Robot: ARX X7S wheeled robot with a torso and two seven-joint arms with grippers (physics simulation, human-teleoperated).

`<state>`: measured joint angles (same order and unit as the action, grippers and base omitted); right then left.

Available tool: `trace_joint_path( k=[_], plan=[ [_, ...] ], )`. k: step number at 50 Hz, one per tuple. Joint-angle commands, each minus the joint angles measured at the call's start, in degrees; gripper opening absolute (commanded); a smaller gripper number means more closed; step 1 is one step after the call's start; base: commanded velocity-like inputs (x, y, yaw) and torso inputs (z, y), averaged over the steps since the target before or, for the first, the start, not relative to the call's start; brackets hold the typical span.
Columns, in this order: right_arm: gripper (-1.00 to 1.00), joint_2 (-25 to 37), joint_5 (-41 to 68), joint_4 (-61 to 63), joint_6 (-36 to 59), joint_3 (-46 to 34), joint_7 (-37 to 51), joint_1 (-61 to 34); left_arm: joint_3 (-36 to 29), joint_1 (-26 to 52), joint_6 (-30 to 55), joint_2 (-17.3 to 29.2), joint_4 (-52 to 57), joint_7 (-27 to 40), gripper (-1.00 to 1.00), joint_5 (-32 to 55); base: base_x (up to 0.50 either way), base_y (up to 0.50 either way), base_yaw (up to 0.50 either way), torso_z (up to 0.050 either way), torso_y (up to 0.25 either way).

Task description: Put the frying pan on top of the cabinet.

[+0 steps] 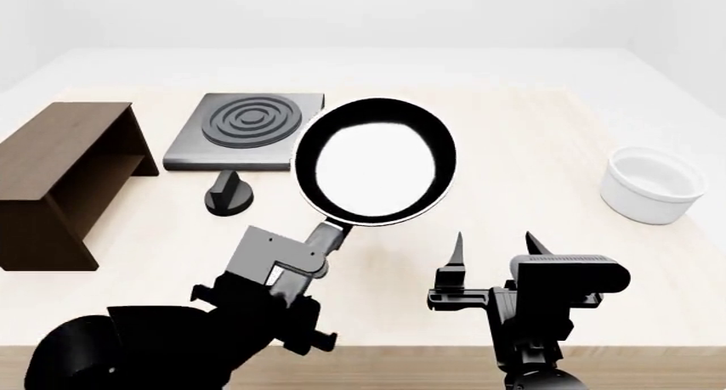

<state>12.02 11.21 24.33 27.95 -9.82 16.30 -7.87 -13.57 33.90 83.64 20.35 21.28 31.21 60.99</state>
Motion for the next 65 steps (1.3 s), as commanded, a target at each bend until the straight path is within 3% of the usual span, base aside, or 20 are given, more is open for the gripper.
trace_joint_path(
  k=[1,2,8,16,27,35,55,65],
  plan=[
    [1.00,0.2,0.4,-0.2,-0.1,0.0,0.3,-0.1,14.9,10.8,5.0,2.9,-3.7,28.6,-1.00,31.6,0.00,0.00,0.00,0.000,0.000],
    [1.00,0.2,0.4,-0.4,-0.1,-0.1,0.4,-0.1,15.0,12.9,3.3,4.4,-5.6,36.4,-1.00,36.7,0.00,0.00,0.00,0.000,0.000],
    [1.00,0.3,0.7,-0.4,-0.1,0.0,0.5,-0.2,12.1,21.0,-3.1,10.5,-10.2,49.5,-1.00,52.9,0.00,0.00,0.00,0.000,0.002],
    [1.00,0.5,0.9,-0.6,-0.1,-0.2,0.8,-0.4,12.5,24.1,-9.1,15.7,-11.0,55.1,-1.00,58.9,0.00,0.00,0.00,0.000,0.003],
    [1.00,0.5,0.9,-1.4,-0.2,-0.7,1.1,-0.7,14.6,30.0,-12.0,20.0,-20.7,52.0,-1.00,52.0,0.00,0.00,0.00,0.000,0.002],
    [1.00,0.5,0.8,-2.2,-0.3,-1.2,1.3,-1.1,14.8,35.1,-14.7,22.2,-30.7,45.5,-1.00,41.9,0.00,0.00,0.00,0.000,0.003],
    [1.00,0.9,1.1,-2.7,-0.5,-2.0,1.6,-1.3,4.0,49.9,-20.8,22.2,-51.9,40.7,-1.00,20.4,0.00,0.00,0.00,0.000,0.003],
    [1.00,1.1,1.4,-2.6,-0.6,-2.1,1.8,-1.3,1.1,53.3,-19.5,21.6,-55.8,40.0,-1.00,17.9,0.00,0.00,0.00,0.002,0.002]
  ],
)
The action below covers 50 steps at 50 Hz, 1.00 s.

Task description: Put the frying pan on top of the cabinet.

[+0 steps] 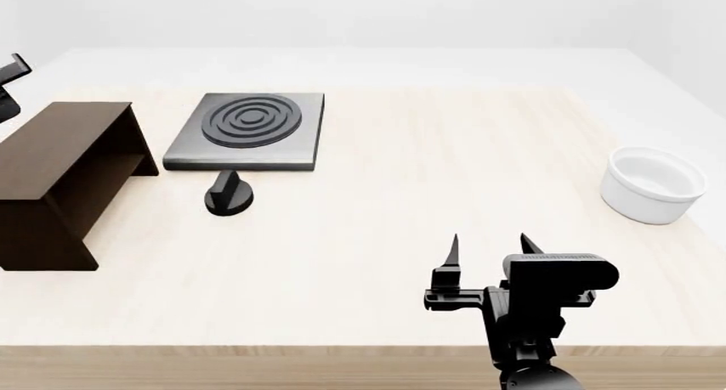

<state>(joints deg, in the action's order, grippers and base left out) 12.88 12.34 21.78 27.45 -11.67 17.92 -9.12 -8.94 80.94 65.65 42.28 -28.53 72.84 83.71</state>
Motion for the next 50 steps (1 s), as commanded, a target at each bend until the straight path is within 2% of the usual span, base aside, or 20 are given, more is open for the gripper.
trace_joint_path(
  k=[1,14,23,33,41,50],
  plan=[
    [1.00,0.2,0.2,-0.1,-0.1,-0.4,0.2,0.0,-3.5,6.4,-1.5,-0.3,-6.4,-1.6,-1.00,-4.8,0.00,0.00,0.00,0.000,0.000],
    [1.00,0.4,0.3,-0.3,-0.2,-0.8,0.6,-0.1,-6.5,6.6,-0.1,-0.1,-7.4,-3.4,-1.00,-7.1,0.00,0.00,0.00,0.000,0.002],
    [1.00,0.5,0.4,-0.5,-0.2,-1.0,0.8,-0.3,-11.2,7.3,0.9,-1.6,-10.2,-7.7,-1.00,-10.6,0.00,0.00,0.00,0.000,0.002],
    [1.00,0.8,0.7,-0.5,-0.2,-1.1,1.0,-0.4,-12.9,7.1,-0.2,-2.1,-13.2,-10.8,-1.00,-12.4,0.00,0.00,0.00,0.001,0.002],
    [1.00,0.9,0.8,-0.7,-0.3,-1.2,1.1,-0.5,-14.4,6.1,-3.1,-3.8,-19.0,-16.7,-1.00,-14.2,0.00,0.00,0.00,0.000,0.001],
    [1.00,1.0,1.1,-0.5,-0.2,-1.3,1.4,-0.5,-19.8,7.6,-9.3,-8.6,-31.7,-26.4,-1.00,-20.9,0.00,0.00,0.00,0.001,0.002]
  ],
)
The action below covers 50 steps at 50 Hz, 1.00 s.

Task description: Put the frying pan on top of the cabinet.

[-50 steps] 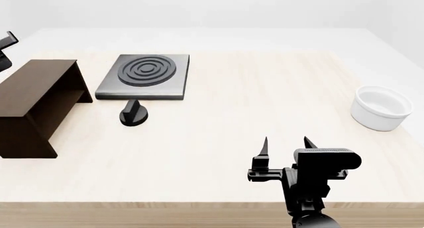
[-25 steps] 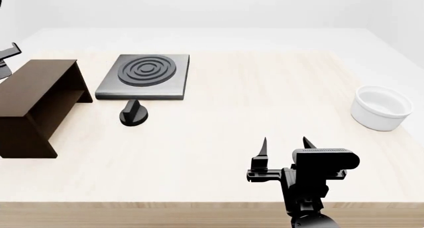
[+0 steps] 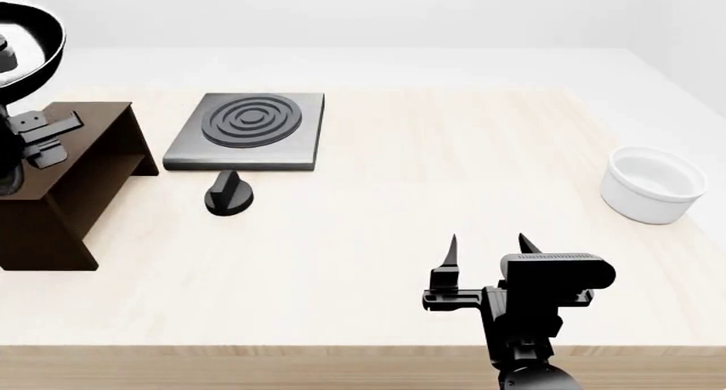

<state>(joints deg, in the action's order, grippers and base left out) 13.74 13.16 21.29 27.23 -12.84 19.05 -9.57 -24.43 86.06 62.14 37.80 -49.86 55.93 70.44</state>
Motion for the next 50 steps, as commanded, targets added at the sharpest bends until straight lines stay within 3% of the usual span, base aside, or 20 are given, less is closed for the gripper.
trace_joint_path(
  k=[1,8,28,29,37,50],
  plan=[
    [1.00,0.2,0.3,0.1,0.0,-0.1,0.3,0.0,-4.9,2.8,-6.3,-4.6,-11.7,-10.4,-1.00,-8.3,0.00,0.00,0.00,0.000,0.000],
    [1.00,0.4,0.6,0.3,-0.1,0.0,0.4,0.1,-9.0,5.9,-11.5,-9.4,-24.6,-18.9,-1.00,-13.7,0.00,0.00,0.00,0.000,0.001],
    [1.00,0.7,0.7,-0.2,-0.5,-0.5,0.8,0.0,-5.3,5.9,-10.7,-9.4,-24.8,-19.2,-1.00,-17.2,0.00,0.00,0.00,0.001,0.002],
    [1.00,0.7,0.8,-0.3,-0.5,-0.5,0.8,0.0,-5.2,6.0,-10.6,-9.4,-24.7,-19.2,1.00,-17.5,0.00,0.00,0.00,0.000,0.000],
    [1.00,0.7,0.9,-0.4,-0.5,-0.7,1.0,-0.2,-2.2,4.2,-6.6,-6.6,-15.7,-13.6,1.00,-14.2,0.00,0.00,0.00,0.000,0.000],
    [1.00,0.8,0.9,-0.7,-0.6,-1.3,1.3,-0.3,7.4,0.2,5.2,-0.3,14.4,3.6,1.00,-1.6,0.00,0.00,0.00,0.000,0.000]
  ],
)
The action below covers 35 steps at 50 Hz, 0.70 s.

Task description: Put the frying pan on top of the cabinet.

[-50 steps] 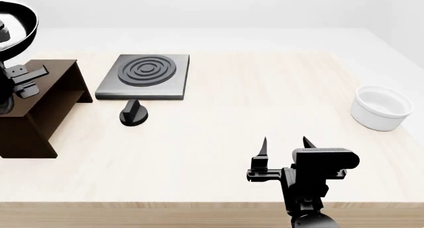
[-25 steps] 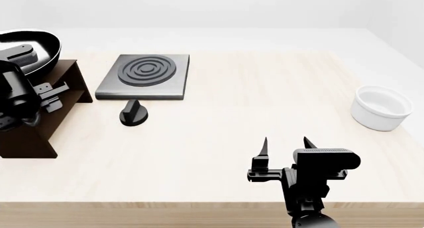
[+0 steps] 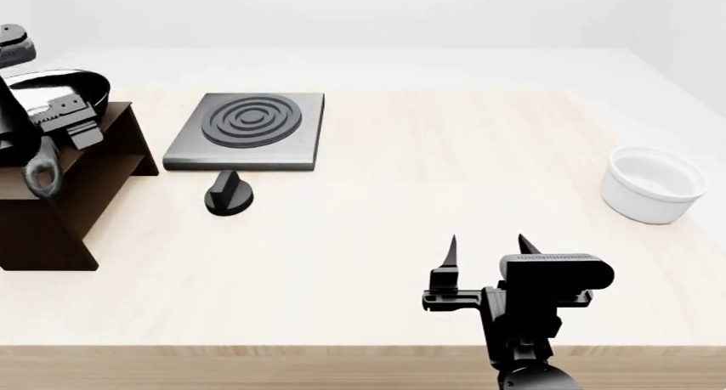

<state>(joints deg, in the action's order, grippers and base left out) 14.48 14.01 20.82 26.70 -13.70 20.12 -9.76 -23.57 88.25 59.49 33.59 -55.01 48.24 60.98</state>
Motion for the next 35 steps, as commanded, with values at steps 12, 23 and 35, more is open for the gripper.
trace_joint_path(
  k=[12,23,35],
  plan=[
    [1.00,0.3,0.4,0.1,0.0,-0.5,0.4,-0.2,11.6,-3.7,13.6,4.2,36.4,19.5,1.00,17.5,0.00,0.00,0.00,0.000,0.000],
    [1.00,0.5,0.7,0.4,-0.1,-0.4,0.7,0.0,18.2,-16.9,15.0,2.9,59.6,23.6,1.00,33.2,0.00,0.00,0.00,0.000,0.000],
    [1.00,0.9,0.9,1.0,-0.1,-0.6,1.1,0.2,26.2,-40.6,10.3,-0.3,91.8,21.6,1.00,41.2,0.00,0.00,0.00,0.000,0.000]
  ],
)
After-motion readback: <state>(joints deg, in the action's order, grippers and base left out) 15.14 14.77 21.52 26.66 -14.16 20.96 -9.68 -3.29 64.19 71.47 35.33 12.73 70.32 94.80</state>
